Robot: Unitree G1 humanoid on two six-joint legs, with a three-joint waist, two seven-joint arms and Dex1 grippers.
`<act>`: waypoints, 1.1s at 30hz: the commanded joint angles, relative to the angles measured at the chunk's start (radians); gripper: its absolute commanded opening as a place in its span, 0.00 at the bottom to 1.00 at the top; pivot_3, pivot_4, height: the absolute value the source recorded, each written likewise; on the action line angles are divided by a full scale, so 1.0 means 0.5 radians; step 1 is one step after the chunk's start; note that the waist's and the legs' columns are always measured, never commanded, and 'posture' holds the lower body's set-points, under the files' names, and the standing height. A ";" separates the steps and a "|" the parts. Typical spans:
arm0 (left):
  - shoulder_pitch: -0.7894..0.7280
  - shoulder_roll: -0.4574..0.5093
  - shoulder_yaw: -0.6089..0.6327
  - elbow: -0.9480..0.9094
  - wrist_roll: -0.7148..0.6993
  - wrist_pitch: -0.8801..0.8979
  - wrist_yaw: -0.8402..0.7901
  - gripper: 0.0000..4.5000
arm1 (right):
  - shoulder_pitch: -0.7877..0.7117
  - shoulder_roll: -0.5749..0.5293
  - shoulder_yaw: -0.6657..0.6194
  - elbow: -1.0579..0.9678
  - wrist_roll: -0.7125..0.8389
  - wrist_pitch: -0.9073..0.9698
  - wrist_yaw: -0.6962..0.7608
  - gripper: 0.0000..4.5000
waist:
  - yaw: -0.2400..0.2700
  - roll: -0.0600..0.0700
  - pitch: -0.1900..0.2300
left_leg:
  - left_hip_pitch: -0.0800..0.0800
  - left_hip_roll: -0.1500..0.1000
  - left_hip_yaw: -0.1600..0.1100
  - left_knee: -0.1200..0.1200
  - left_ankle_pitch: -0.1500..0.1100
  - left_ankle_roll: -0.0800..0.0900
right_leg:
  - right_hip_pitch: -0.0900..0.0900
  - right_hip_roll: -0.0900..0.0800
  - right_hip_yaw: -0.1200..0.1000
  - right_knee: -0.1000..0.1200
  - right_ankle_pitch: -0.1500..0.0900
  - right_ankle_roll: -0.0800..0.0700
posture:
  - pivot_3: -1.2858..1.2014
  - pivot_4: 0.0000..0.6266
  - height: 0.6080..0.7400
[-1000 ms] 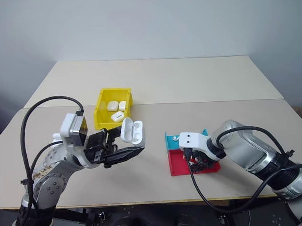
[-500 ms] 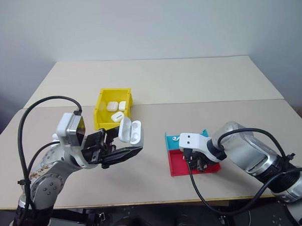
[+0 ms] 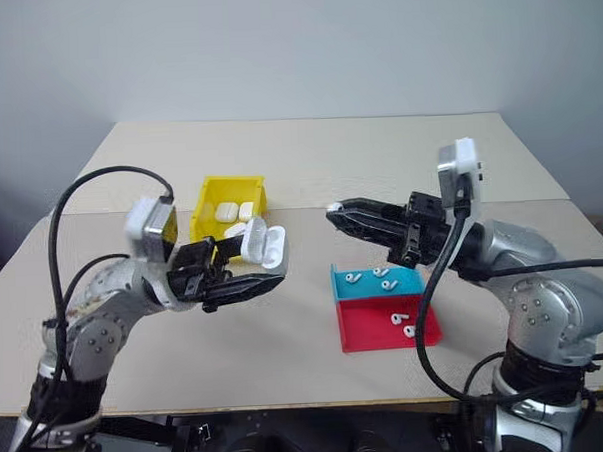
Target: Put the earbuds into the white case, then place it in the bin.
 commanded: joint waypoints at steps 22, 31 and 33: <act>-0.051 -0.022 0.018 -0.051 0.039 0.024 -0.012 0.61 | 0.079 -0.064 0.574 -0.105 -0.013 -0.561 -0.361 0.14 | -0.007 0.000 0.000 | 0.000 0.000 0.001 -0.002 0.000 0.000 | -0.001 0.000 0.001 -0.001 0.000 0.000 | 0.52 0.24 1.00; -0.030 -0.025 0.042 -0.067 0.059 0.006 0.012 0.61 | 0.134 -0.217 0.664 -0.066 -0.037 -0.649 -0.203 0.42 | -0.003 0.000 0.000 | 0.000 0.000 0.001 -0.002 0.000 0.000 | -0.001 0.000 0.001 -0.002 0.000 0.000 | 0.52 0.24 1.00; -0.028 -0.026 0.047 -0.068 0.067 -0.001 0.014 0.61 | 0.131 -0.246 0.678 -0.052 -0.053 -0.672 -0.177 0.59 | -0.002 0.000 0.000 | 0.000 0.000 0.001 -0.002 0.000 0.000 | -0.001 0.000 0.001 -0.002 0.000 0.000 | 0.52 0.24 1.00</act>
